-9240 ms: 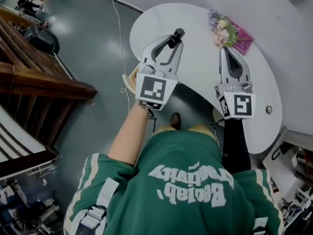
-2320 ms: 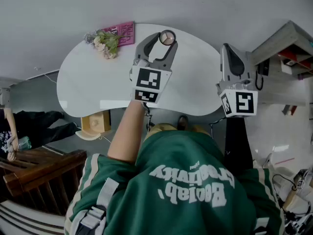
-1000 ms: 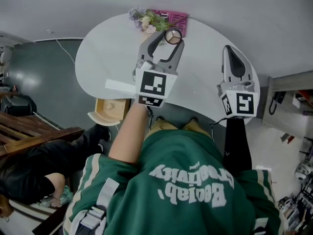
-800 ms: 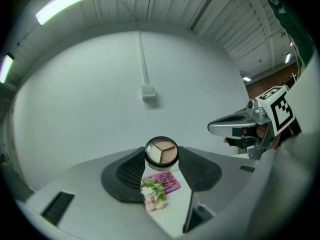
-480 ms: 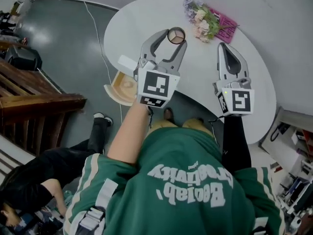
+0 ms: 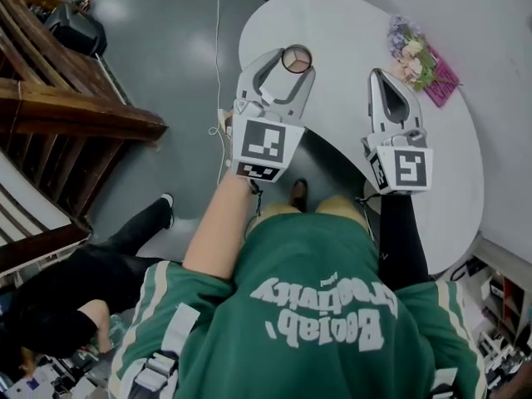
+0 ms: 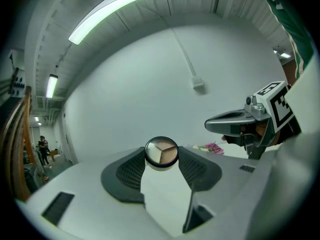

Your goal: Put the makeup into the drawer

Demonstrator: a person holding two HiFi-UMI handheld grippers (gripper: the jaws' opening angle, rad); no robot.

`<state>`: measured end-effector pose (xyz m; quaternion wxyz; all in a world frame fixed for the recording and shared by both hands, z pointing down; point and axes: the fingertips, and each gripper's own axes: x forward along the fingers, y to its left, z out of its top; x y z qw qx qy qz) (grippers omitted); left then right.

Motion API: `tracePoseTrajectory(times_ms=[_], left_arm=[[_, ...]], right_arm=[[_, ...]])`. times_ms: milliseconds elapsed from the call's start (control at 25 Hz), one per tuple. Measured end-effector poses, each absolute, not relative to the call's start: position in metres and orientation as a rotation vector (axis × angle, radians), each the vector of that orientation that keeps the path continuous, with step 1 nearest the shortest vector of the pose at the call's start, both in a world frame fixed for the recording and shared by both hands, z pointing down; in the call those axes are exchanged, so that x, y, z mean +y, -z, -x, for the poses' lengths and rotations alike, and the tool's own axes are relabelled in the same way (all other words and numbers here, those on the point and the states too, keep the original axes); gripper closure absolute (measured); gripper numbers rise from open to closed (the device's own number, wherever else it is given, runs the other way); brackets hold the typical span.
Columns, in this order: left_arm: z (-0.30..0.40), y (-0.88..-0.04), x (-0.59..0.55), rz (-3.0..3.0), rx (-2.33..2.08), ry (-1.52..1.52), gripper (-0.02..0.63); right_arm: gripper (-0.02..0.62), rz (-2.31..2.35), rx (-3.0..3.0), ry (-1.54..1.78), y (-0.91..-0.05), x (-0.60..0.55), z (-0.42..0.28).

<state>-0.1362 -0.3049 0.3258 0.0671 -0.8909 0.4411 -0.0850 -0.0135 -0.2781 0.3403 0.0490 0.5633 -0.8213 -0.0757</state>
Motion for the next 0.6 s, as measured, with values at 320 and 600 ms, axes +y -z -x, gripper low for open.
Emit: tracePoseTrajectory(times_ms=[320,600], left_arm=[[0.195,-0.342,-0.289,2.639,1.418,0.327,0.377],[0.234,-0.473,-0.286,2.741,1.524,0.667,0.377]], right_arm=[[0.586,-1.59,-2.576,0.23,-0.343,-0.275,0.069],[0.586,-1.564,-2.54,0.193,-0.361,-0.264,0.067]])
